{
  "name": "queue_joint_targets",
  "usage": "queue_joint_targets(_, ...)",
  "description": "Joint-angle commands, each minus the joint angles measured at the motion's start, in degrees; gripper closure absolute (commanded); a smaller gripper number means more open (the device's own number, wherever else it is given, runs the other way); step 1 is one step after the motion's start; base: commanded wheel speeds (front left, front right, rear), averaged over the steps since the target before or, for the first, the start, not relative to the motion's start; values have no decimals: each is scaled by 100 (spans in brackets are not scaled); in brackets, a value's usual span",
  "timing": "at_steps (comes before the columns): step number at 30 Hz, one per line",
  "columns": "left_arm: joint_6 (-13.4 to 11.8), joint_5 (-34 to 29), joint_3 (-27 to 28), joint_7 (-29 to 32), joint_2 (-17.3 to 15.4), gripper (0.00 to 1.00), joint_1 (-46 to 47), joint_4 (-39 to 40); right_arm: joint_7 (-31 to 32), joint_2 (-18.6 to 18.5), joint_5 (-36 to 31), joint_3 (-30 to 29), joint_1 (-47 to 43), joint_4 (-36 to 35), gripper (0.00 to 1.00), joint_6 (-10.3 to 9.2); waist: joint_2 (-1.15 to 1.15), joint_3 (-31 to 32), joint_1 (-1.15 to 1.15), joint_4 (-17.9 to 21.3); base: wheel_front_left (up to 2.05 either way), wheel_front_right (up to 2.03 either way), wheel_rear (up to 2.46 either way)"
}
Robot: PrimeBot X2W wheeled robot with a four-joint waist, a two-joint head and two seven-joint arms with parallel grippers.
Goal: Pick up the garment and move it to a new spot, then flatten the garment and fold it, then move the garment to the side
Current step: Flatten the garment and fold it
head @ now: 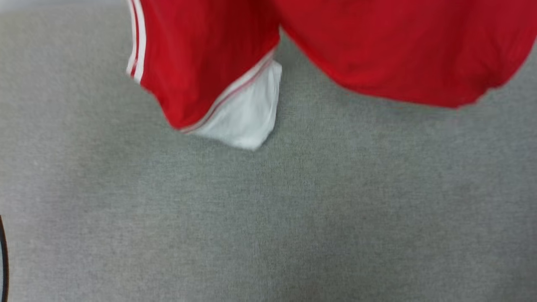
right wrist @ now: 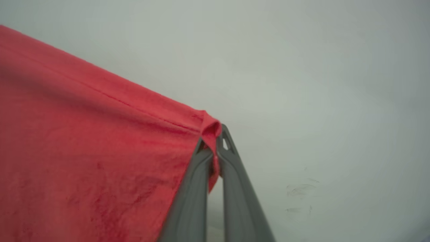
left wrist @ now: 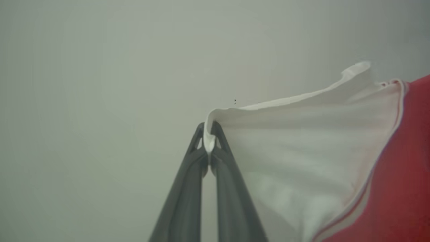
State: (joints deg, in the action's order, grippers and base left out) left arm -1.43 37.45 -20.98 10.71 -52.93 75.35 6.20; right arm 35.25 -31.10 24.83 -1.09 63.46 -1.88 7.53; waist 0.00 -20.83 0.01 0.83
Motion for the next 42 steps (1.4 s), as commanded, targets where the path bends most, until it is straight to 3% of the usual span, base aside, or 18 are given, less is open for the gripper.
queue_joint_targets(1,48,-61,-28,39,48,100,191,-140,-68,-54,-59,5,171,97,100,-9,0,-471,-1,-32,0,0,0)
queue_joint_targets(4,324,-382,-214,118,118,100,977,-713,-331,-93,-190,134,668,514,100,-9,0,-848,-1,-42,0,0,0)
queue_joint_targets(9,643,-959,-592,-36,520,100,2351,-1857,-944,38,-547,361,1578,1329,100,-10,0,-1357,-1,-31,0,0,0)
queue_joint_targets(14,760,-1434,-890,-577,969,100,3490,-2987,-1646,226,-966,561,2473,2156,100,-10,0,-1731,-1,-66,0,0,0)
queue_joint_targets(21,829,-1749,-1173,-1443,1336,100,4201,-4150,-2506,543,-1346,737,3210,3328,100,-10,0,-2076,-1,-139,0,0,0)
queue_joint_targets(31,867,-1391,-1511,-2302,1822,100,3111,-4843,-3472,903,-1385,968,2869,4263,100,-9,0,-2169,-1,-335,0,0,0)
queue_joint_targets(42,884,-855,-1814,-2574,2202,100,989,-4421,-4038,983,-961,1530,1400,4424,100,-9,0,-1484,-1,-391,0,0,0)
